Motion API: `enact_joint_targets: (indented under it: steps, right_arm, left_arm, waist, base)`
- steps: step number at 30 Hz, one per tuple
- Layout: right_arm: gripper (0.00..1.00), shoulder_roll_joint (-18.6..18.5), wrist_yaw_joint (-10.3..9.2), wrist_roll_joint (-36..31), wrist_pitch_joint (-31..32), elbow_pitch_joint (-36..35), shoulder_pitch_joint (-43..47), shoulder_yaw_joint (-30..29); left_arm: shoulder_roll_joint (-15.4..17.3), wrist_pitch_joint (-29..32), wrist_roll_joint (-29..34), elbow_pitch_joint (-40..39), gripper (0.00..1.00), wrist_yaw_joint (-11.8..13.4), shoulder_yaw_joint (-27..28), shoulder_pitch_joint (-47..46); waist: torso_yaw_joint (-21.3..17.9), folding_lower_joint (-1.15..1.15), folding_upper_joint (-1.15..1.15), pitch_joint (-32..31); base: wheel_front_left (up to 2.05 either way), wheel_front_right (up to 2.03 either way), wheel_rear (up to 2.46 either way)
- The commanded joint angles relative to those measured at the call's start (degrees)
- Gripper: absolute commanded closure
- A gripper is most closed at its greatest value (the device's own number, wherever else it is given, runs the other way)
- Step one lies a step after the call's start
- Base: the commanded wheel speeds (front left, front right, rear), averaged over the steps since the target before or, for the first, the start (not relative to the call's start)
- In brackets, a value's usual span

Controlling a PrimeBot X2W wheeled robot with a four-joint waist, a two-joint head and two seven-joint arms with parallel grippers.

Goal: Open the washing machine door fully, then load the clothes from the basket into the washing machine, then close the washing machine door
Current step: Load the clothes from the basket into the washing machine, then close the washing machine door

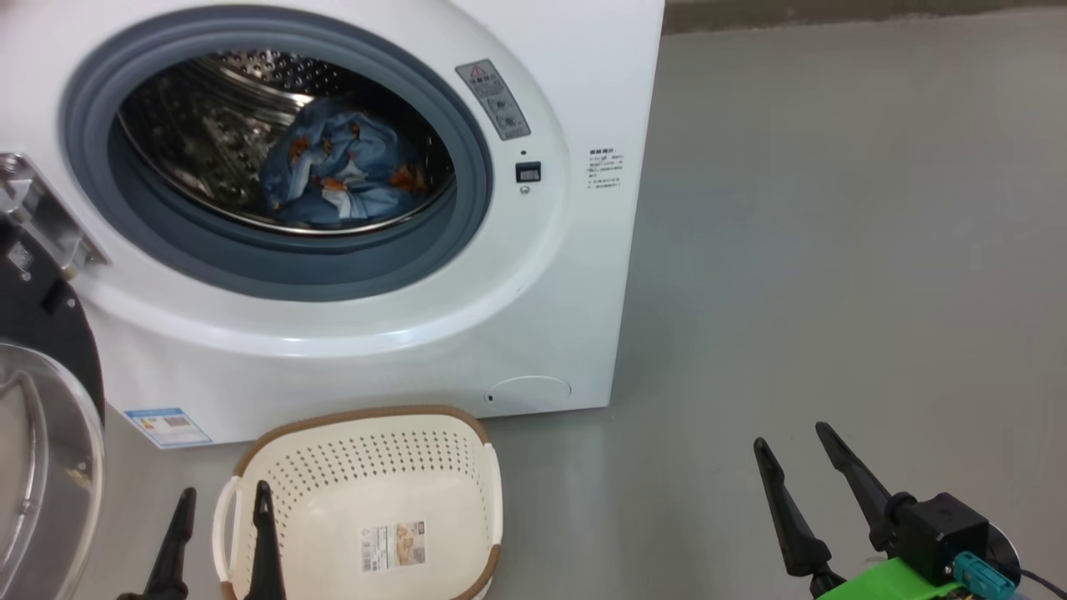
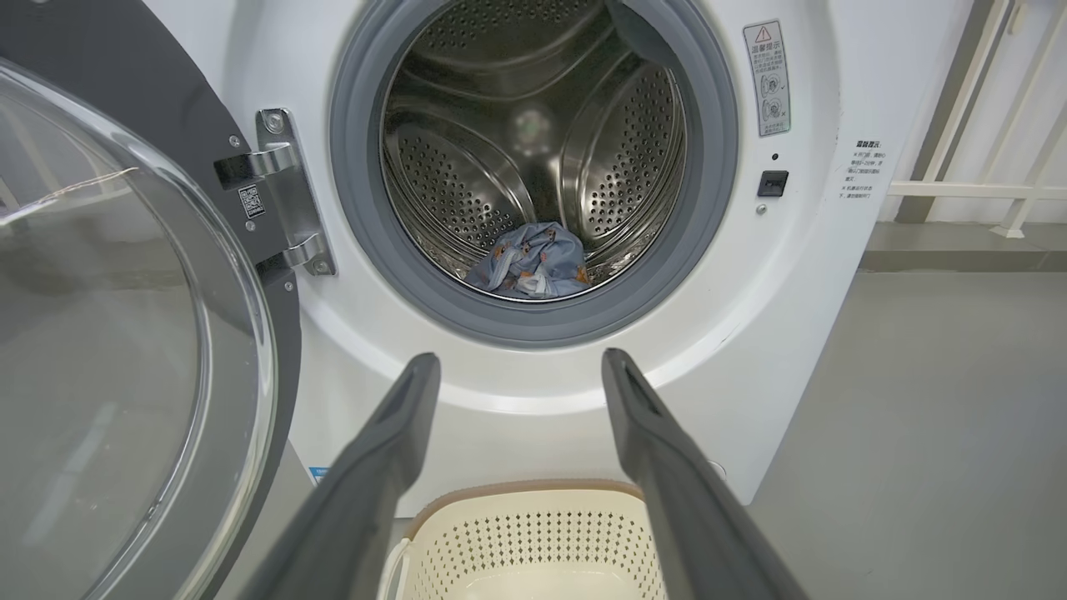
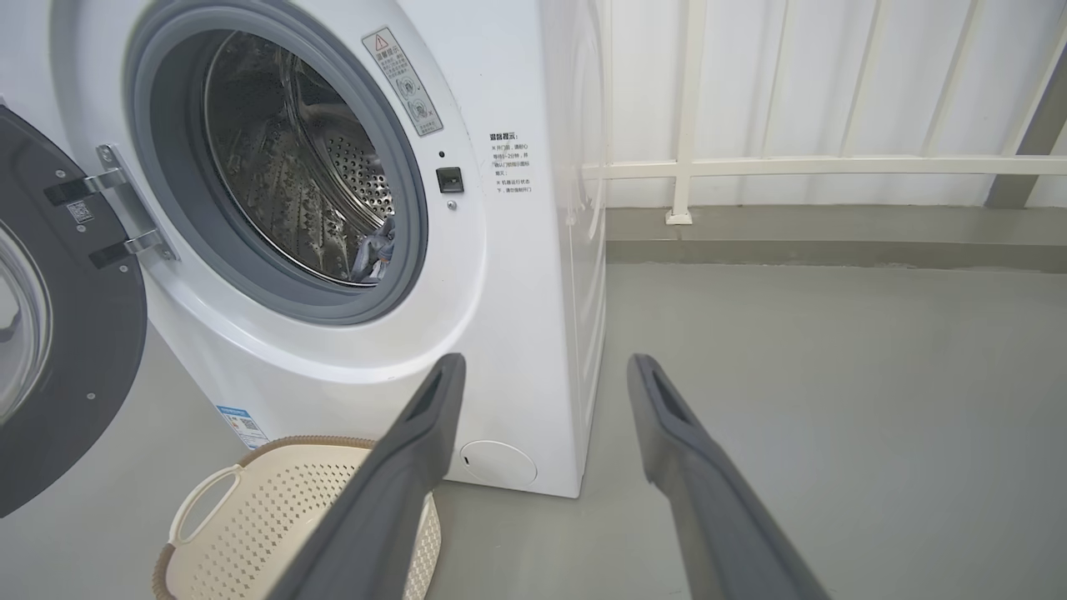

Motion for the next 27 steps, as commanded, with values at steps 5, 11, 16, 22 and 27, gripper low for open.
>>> enact_joint_targets:
  steps: [5, 11, 16, 22, 27]
  right_arm:
    - [0.0, -0.1, 0.35, -0.3, 0.3, -2.1, 0.5, 1.0]
    - [0.0, -0.1, 0.35, -0.2, 0.6, -2.3, 0.9, 0.8]
    - [0.0, -0.1, 0.35, -0.1, 0.6, -2.3, 1.3, 0.8]
    - [0.0, -0.1, 0.35, 0.3, 0.6, -2.3, 1.2, 1.0]
    - [0.0, -0.1, 0.35, 0.4, 0.4, -2.1, 1.1, 0.9]
  left_arm:
    - [0.7, 0.2, 0.2, -1.7, 0.0, 0.6, 1.8, -0.6]
    - [1.0, 0.3, 0.2, -1.9, 0.0, 0.8, 1.6, -0.4]
    - [1.1, 0.5, 0.2, -1.9, 0.0, 1.0, 1.4, -0.3]
    - [1.3, 0.5, 0.2, -2.1, 0.0, 1.2, 1.2, -0.8]
    - [1.6, 0.5, 0.2, -2.1, 0.0, 1.3, 1.2, -0.8]
  waist:
    - [0.0, 0.0, 0.0, -1.3]
    - [-0.1, 0.0, 0.0, -2.0]
    - [-0.1, 0.0, 0.0, -2.2]
    - [-0.1, 0.0, 0.0, -2.0]
    - [-0.2, 0.0, 0.0, -2.0]
  base:
    - [0.0, 0.0, 0.0]
    - [0.0, 0.0, 0.0]
    - [0.0, 0.0, 0.0]
    - [0.0, 0.0, 0.0]
    - [0.0, 0.0, 0.0]
